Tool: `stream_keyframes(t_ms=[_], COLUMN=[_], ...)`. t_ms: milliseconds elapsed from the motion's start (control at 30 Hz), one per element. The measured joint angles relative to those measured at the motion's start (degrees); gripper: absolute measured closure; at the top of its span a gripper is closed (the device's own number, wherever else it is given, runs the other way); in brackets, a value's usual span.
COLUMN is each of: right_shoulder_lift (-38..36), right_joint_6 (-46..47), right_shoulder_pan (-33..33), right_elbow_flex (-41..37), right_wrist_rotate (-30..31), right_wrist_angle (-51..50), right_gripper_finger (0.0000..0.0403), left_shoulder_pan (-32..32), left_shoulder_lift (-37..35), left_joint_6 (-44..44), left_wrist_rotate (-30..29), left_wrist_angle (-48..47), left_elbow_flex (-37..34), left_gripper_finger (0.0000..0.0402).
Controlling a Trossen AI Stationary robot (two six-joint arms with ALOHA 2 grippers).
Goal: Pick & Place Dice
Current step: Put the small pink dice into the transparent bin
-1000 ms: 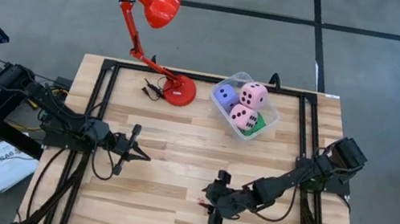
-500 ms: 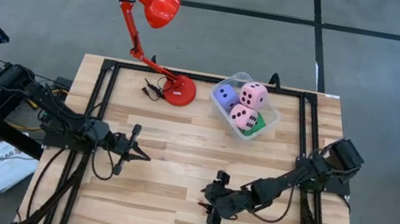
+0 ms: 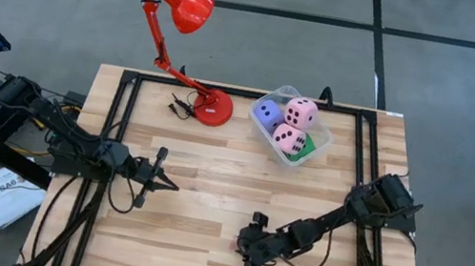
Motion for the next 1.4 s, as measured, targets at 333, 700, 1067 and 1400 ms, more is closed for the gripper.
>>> stream_keyframes(t_ms=[333,700,1067,1400], right_shoulder_lift=[-0.23,-0.4,-0.44,-0.42], right_joint_6=[0.29,0.31,0.42,-0.46], right_shoulder_pan=[-0.18,-0.29,-1.33,-2.65], right_elbow_flex=[-0.08,-0.1,-0.12,-0.12], right_wrist_rotate=[-0.22,-3.0,-3.87,-5.27], right_wrist_angle=[-0.12,-0.32,-0.37,-0.37], right_gripper_finger=[0.0204,0.0206,0.0209,0.0209], left_shoulder_pan=[-0.01,0.01,0.01,0.01], left_shoulder_lift=[-0.08,-0.08,-0.08,-0.08], left_joint_6=[0.0,0.0,0.0,0.0], left_wrist_rotate=[-0.01,0.01,0.01,0.01], left_wrist_angle=[0.36,0.35,0.35,0.35], left_elbow_flex=[0.0,0.0,0.0,0.0], left_gripper_finger=[0.0401,0.0401,0.0401,0.0401])
